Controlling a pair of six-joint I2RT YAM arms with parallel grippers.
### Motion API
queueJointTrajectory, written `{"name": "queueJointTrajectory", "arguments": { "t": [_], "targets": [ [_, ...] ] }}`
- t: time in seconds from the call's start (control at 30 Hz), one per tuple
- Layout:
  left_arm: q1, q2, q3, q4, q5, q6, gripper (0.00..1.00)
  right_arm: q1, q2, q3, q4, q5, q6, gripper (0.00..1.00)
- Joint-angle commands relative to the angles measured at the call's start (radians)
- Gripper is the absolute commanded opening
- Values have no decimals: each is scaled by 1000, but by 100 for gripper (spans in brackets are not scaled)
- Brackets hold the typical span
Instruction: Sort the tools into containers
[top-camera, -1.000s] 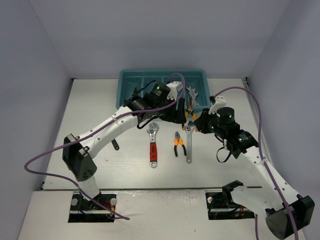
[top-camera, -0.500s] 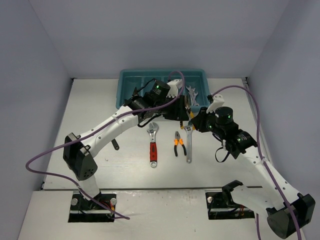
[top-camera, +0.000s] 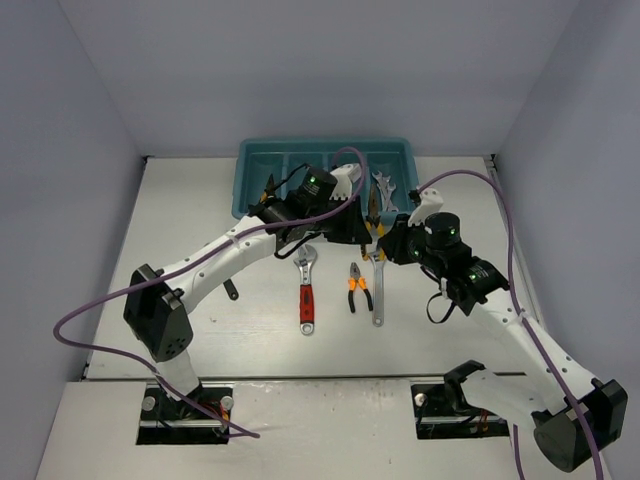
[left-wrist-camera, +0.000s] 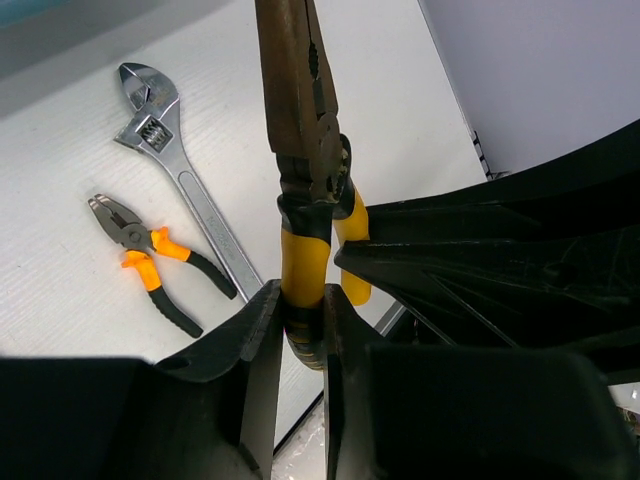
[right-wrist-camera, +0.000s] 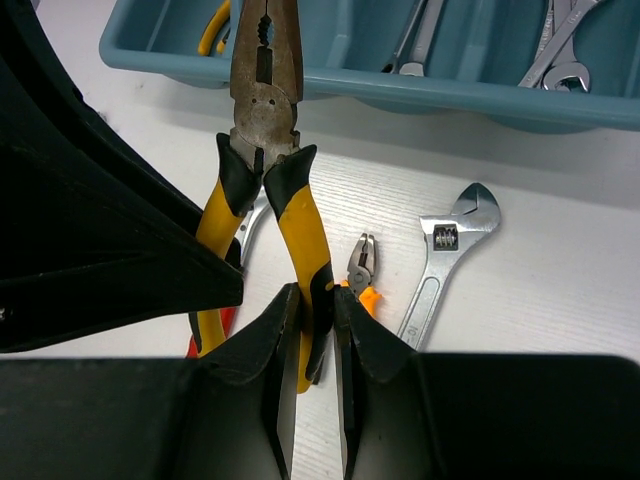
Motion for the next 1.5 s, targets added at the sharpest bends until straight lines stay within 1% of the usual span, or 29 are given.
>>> {"name": "queueJointTrajectory", "arguments": {
  "t": [0.0, 0.1, 0.13, 0.2, 0.3, 0.43, 0.5, 0.6, 0.7, 0.77, 0.8, 0.93, 1.0, 1.1, 1.13, 1.2, 1.3, 1.37, 1.47],
  "targets": [
    [22, -98, -35, 113, -4, 20, 0, 22, -5, 59, 168, -43, 23, 19],
    [45, -131, -66, 113, -30, 41, 0, 22, -5, 58, 168, -45, 18, 47],
    [53, -133, -68, 113, -39, 48, 0, 22, -5, 58, 168, -45, 17, 48],
    [81, -156, -80, 98, -66, 73, 0, 22, -6, 56, 167, -38, 12, 60],
    [129, -171, -95, 95, -68, 81, 0, 22, -11, 55, 165, -24, 10, 63],
    [260, -177, -87, 60, -97, 131, 0, 21, -27, 47, 160, 11, 11, 65],
    [326, -149, -45, 8, -124, 179, 0, 21, -28, 41, 152, 17, 11, 65],
    [425, -81, 62, -47, -160, 261, 0, 21, -24, 31, 136, 22, 10, 65],
    [497, 35, 155, -80, -184, 322, 0, 21, -18, 22, 124, 27, 9, 65],
    [547, 111, 224, -98, -166, 341, 0, 21, -14, 20, 116, 28, 6, 65],
    [563, 181, 255, -103, -158, 341, 0, 21, -11, 21, 108, 30, 6, 65],
    [593, 356, 462, -149, -110, 361, 0, 21, -3, 30, 70, 42, -10, 65],
    [596, 442, 513, -154, -79, 373, 0, 20, -3, 28, 55, 40, -11, 65],
    [606, 512, 576, -152, -71, 370, 0, 21, -4, 28, 24, 37, -11, 65],
    [608, 527, 588, -152, -81, 369, 5, 21, -7, 27, 18, 41, -10, 65],
    [609, 536, 595, -152, -112, 375, 22, 20, -12, 26, 7, 51, -9, 66],
    [609, 502, 582, -155, -162, 395, 46, 19, -15, 26, -9, 68, -16, 66],
    [605, 445, 546, -158, -188, 397, 54, 19, -8, 28, -14, 89, -22, 66],
    [571, 346, 467, -162, -265, 412, 57, 19, 17, 40, -26, 126, -28, 66]
  ]
}}
